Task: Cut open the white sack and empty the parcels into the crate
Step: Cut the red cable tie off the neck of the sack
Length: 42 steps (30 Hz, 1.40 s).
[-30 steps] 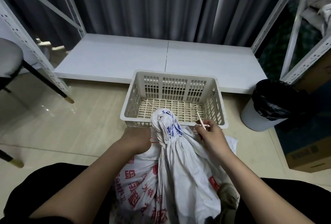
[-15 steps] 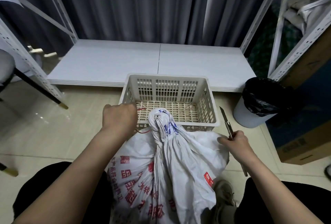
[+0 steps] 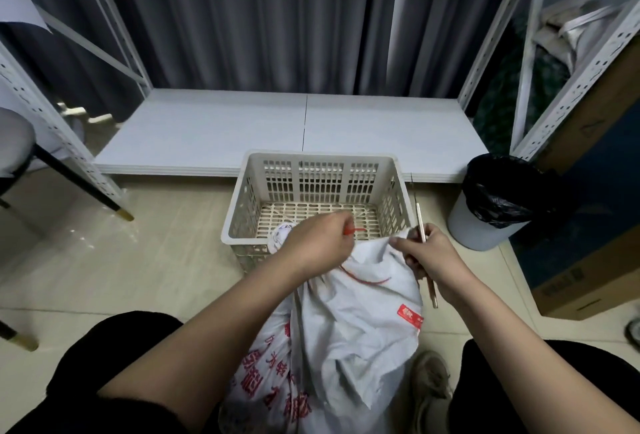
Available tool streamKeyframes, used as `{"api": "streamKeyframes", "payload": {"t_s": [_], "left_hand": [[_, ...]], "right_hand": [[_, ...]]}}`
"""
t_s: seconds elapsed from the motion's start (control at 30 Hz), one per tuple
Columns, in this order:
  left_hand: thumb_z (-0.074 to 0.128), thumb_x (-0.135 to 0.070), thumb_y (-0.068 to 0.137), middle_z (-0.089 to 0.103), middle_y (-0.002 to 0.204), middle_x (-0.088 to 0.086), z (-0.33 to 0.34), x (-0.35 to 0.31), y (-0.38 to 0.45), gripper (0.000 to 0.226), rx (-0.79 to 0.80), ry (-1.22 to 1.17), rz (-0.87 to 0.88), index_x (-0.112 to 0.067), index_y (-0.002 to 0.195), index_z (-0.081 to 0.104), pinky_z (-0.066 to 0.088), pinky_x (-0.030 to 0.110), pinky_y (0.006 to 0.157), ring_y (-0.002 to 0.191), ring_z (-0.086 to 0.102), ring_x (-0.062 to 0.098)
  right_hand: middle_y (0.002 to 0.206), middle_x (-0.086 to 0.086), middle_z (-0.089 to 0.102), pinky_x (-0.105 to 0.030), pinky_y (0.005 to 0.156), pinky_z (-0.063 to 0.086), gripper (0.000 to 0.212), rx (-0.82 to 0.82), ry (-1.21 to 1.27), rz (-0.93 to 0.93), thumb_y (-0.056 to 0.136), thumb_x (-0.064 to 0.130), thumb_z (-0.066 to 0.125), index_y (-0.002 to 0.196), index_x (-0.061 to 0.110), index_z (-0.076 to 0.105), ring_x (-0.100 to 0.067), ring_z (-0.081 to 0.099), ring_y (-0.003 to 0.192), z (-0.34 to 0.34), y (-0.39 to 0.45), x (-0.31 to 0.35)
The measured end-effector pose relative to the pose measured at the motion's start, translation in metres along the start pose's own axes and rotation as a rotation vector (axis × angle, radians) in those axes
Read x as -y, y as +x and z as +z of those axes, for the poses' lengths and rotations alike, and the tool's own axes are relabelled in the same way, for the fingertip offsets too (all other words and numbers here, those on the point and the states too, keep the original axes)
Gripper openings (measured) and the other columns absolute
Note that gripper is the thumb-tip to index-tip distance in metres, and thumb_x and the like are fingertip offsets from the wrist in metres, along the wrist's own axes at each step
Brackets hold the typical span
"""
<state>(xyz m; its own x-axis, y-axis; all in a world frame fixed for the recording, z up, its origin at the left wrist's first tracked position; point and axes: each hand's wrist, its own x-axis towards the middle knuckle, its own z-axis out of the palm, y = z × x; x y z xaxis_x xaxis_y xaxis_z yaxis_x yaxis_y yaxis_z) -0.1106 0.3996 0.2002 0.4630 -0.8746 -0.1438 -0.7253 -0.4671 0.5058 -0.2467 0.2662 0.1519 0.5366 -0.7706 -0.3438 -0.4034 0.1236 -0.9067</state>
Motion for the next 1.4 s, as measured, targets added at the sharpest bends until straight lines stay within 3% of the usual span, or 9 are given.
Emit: {"api": "streamKeyframes", "payload": {"t_s": [0.13, 0.4, 0.57, 0.7, 0.83, 0.93, 1.07, 1.23, 1.4], "left_hand": [[0.061, -0.047, 0.077, 0.056, 0.071, -0.009, 0.011, -0.016, 0.005, 0.024, 0.060, -0.041, -0.069, -0.025, 0.084, 0.057, 0.037, 0.028, 0.060, 0.075, 0.055, 0.019], [0.058, -0.076, 0.067, 0.062, 0.116, 0.002, 0.022, -0.006, 0.024, 0.075, -0.198, 0.068, -0.178, -0.020, 0.115, 0.049, 0.047, 0.035, 0.078, 0.108, 0.061, 0.027], [0.065, -0.059, 0.075, 0.068, 0.097, -0.004, 0.021, 0.008, 0.030, 0.044, -0.269, -0.383, -0.288, -0.026, 0.103, 0.059, 0.044, 0.031, 0.071, 0.094, 0.064, 0.023], [0.070, -0.038, 0.082, 0.063, 0.066, -0.013, 0.019, 0.021, 0.036, 0.018, -0.360, -0.699, -0.299, -0.029, 0.069, 0.062, 0.041, 0.027, 0.062, 0.069, 0.061, 0.015], [0.069, -0.010, 0.083, 0.060, 0.073, -0.006, 0.015, 0.021, 0.038, 0.011, -0.209, -0.942, -0.207, -0.017, 0.088, 0.061, 0.043, 0.016, 0.058, 0.062, 0.054, 0.001], [0.061, -0.028, 0.089, 0.047, 0.061, -0.008, 0.005, 0.025, 0.033, 0.008, -0.088, -0.964, -0.267, -0.020, 0.090, 0.061, 0.027, 0.014, 0.037, 0.039, 0.036, -0.001], [0.066, -0.025, 0.087, 0.046, 0.051, -0.006, 0.006, 0.034, 0.037, 0.017, -0.201, -0.945, -0.301, -0.011, 0.079, 0.061, 0.024, 0.013, 0.036, 0.040, 0.036, 0.003], [0.060, -0.018, 0.091, 0.052, 0.058, -0.003, 0.001, 0.043, 0.042, 0.021, -0.257, -0.866, -0.369, -0.010, 0.072, 0.057, 0.030, 0.019, 0.040, 0.045, 0.041, 0.005], [0.056, -0.016, 0.093, 0.057, 0.064, 0.004, -0.013, 0.059, 0.045, 0.019, -0.332, -0.898, -0.475, -0.009, 0.075, 0.059, 0.030, 0.010, 0.031, 0.049, 0.052, 0.014]], "right_hand": [[0.041, 0.004, 0.047, -0.018, 0.037, 0.033, 0.037, 0.054, 0.088, -0.044, 0.082, 0.003, 0.070, 0.071, 0.018, 0.038, -0.005, 0.044, 0.034, 0.012, 0.012, 0.026], [0.050, 0.000, 0.054, -0.014, 0.037, 0.044, 0.030, 0.225, 0.126, -0.063, 0.085, -0.006, 0.064, 0.082, 0.014, 0.041, -0.005, 0.059, 0.039, 0.033, 0.025, 0.079], [0.073, -0.008, 0.062, -0.017, 0.055, 0.052, 0.030, 0.360, -0.060, -0.160, 0.089, -0.008, 0.055, 0.080, 0.016, 0.039, -0.011, 0.064, 0.058, 0.046, 0.028, 0.101], [0.088, -0.016, 0.065, -0.018, 0.061, 0.049, 0.030, 0.447, -0.205, -0.246, 0.090, -0.007, 0.053, 0.079, 0.018, 0.039, -0.017, 0.063, 0.070, 0.049, 0.025, 0.110], [0.091, -0.015, 0.062, -0.019, 0.062, 0.047, 0.028, 0.402, -0.307, -0.295, 0.091, -0.003, 0.054, 0.081, 0.019, 0.040, -0.015, 0.060, 0.069, 0.049, 0.026, 0.110], [0.076, -0.002, 0.057, -0.014, 0.057, 0.044, 0.027, 0.399, -0.371, -0.324, 0.093, -0.001, 0.052, 0.082, 0.019, 0.039, -0.006, 0.055, 0.061, 0.048, 0.026, 0.110], [0.070, 0.002, 0.053, -0.011, 0.052, 0.040, 0.028, 0.465, -0.342, -0.325, 0.092, -0.002, 0.055, 0.082, 0.019, 0.038, -0.006, 0.050, 0.059, 0.051, 0.021, 0.109], [0.094, -0.003, 0.070, -0.025, 0.046, 0.049, 0.023, 0.188, -0.287, -0.440, 0.090, -0.006, 0.042, 0.088, 0.017, 0.039, -0.023, 0.066, 0.062, 0.042, 0.017, 0.105], [0.072, 0.002, 0.068, -0.031, 0.046, 0.036, 0.026, -0.125, -0.125, -0.514, 0.091, 0.001, 0.042, 0.085, 0.027, 0.040, -0.008, 0.040, 0.040, 0.007, 0.019, 0.094]]}}
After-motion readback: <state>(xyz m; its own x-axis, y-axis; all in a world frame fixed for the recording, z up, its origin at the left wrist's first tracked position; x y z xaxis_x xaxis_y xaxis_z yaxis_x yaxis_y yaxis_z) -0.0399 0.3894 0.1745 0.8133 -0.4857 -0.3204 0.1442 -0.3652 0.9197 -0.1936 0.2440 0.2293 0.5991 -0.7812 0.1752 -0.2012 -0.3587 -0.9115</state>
